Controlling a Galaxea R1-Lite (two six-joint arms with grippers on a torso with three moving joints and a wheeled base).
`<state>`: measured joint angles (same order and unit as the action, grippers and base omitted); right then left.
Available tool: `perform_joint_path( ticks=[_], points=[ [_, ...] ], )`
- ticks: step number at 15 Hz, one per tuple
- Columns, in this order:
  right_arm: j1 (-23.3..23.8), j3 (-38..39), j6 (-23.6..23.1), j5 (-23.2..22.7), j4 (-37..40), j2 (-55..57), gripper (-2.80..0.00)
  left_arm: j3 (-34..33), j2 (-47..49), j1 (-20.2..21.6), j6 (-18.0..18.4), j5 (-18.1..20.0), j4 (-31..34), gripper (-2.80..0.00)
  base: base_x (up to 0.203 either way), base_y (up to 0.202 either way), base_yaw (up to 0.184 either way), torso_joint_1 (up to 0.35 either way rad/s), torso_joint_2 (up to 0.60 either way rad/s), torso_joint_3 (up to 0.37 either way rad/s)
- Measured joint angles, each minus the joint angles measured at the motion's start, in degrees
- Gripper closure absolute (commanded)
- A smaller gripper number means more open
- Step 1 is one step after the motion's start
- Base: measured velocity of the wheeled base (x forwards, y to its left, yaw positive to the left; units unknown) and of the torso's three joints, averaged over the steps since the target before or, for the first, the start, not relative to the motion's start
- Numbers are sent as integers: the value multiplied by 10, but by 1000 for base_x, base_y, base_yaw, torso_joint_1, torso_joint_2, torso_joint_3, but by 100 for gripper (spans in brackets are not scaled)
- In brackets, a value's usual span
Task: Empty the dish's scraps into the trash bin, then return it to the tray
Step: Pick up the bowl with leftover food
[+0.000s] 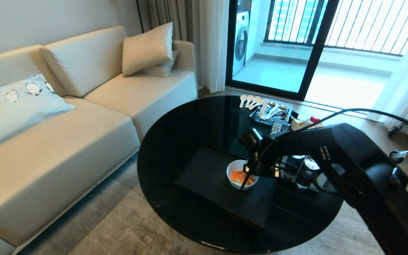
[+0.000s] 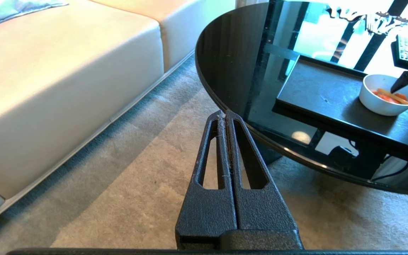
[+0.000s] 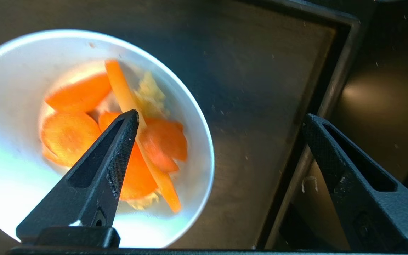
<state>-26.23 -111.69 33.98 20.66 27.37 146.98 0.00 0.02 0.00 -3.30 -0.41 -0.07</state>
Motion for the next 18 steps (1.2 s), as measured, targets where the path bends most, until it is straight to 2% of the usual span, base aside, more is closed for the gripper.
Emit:
perform_joint_path(
  ticks=[4,5,11,18],
  points=[
    [2,0,-4,0,-22,6,-280,0,0,0,0,0,0,0,0,0,0,0,0,0],
    [4,0,-4,0,-22,8,0,0,0,0,0,0,0,0,0,0,0,0,0,0],
    [4,-4,-4,0,-49,14,0,0,0,0,0,0,0,0,0,0,0,0,0,0],
    [3,-4,-4,0,-47,19,0,0,0,0,0,0,0,0,0,0,0,0,0,0]
  ],
)
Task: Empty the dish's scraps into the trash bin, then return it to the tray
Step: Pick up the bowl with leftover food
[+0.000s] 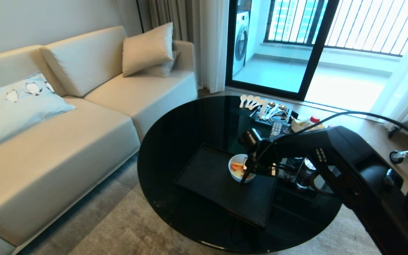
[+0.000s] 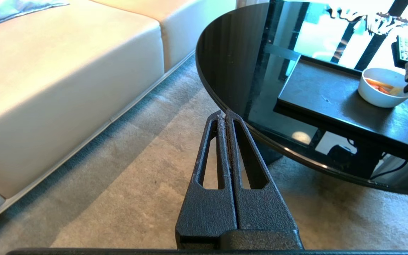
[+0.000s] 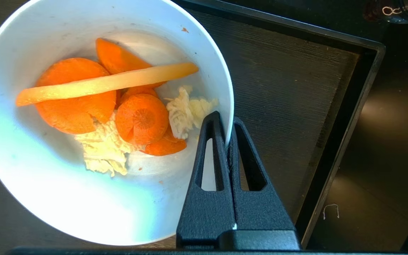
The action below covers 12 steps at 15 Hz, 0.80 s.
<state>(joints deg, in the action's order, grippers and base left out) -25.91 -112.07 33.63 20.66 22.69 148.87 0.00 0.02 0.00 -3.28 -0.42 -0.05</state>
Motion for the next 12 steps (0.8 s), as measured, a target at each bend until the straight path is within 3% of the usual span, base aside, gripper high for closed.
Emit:
perform_joint_path(
  ticks=[9,12],
  points=[
    [-1,5,7,-2,5,-8,0,0,0,0,0,0,0,0,0,0,0,0,0,0],
    [0,6,45,-2,15,-24,0,0,0,0,0,0,0,0,0,0,0,0,0,0]
  ],
)
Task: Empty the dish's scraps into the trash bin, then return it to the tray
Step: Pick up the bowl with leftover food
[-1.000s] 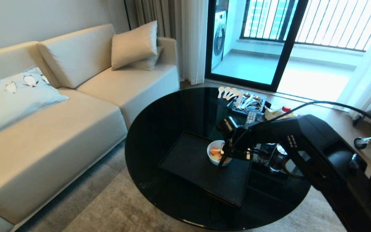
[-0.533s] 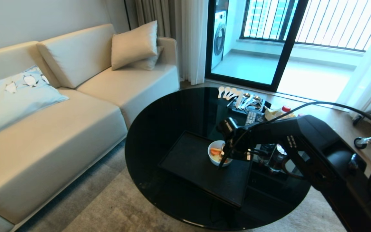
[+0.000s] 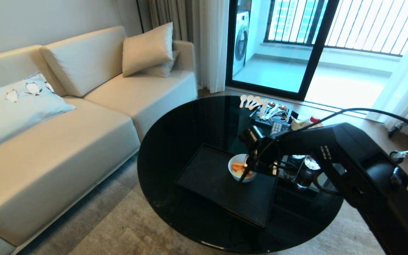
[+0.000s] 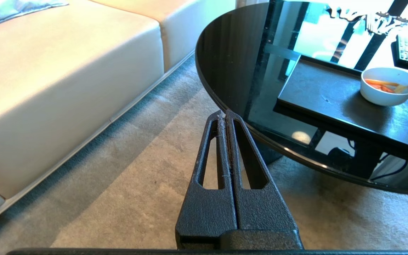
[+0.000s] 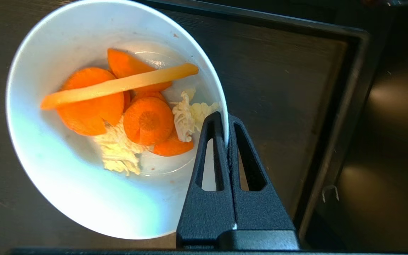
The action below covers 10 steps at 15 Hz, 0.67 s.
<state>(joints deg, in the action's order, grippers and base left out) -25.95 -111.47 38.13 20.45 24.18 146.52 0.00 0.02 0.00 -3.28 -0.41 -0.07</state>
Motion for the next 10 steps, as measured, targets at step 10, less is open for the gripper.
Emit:
perform_joint_path(
  ticks=[10],
  points=[
    [5,1,55,-1,38,-67,0,0,0,0,0,0,0,0,0,0,0,0,0,0]
  ],
)
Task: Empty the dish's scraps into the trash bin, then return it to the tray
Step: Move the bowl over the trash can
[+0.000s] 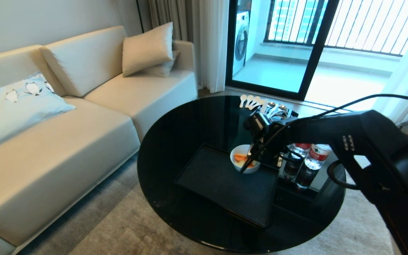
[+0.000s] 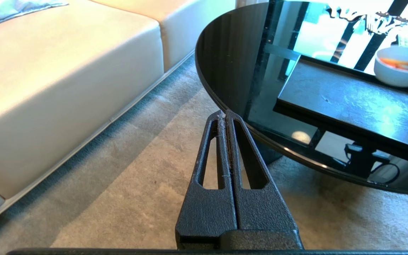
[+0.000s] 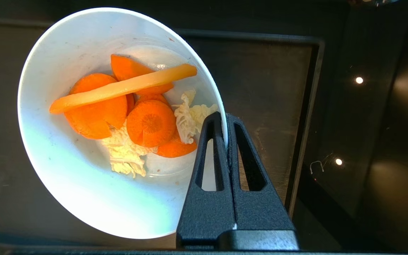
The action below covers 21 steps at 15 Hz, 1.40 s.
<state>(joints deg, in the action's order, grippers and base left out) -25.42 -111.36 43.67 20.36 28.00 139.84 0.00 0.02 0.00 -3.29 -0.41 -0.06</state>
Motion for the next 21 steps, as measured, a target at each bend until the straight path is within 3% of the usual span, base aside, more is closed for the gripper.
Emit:
perform_joint_path(
  ticks=[6,10,16,21],
  points=[
    [33,52,-13,0,12,-77,0,0,0,0,0,0,0,0,0,0,0,0,0,0],
    [62,169,-23,-1,-11,-158,0,0,0,0,0,0,0,0,0,0,0,0,0,0],
    [117,391,-65,-27,-114,-310,0,0,0,0,0,0,0,0,0,0,0,0,0,0],
    [132,563,-84,-33,-159,-455,0,0,0,0,0,0,0,0,0,0,0,0,0,0]
  ],
)
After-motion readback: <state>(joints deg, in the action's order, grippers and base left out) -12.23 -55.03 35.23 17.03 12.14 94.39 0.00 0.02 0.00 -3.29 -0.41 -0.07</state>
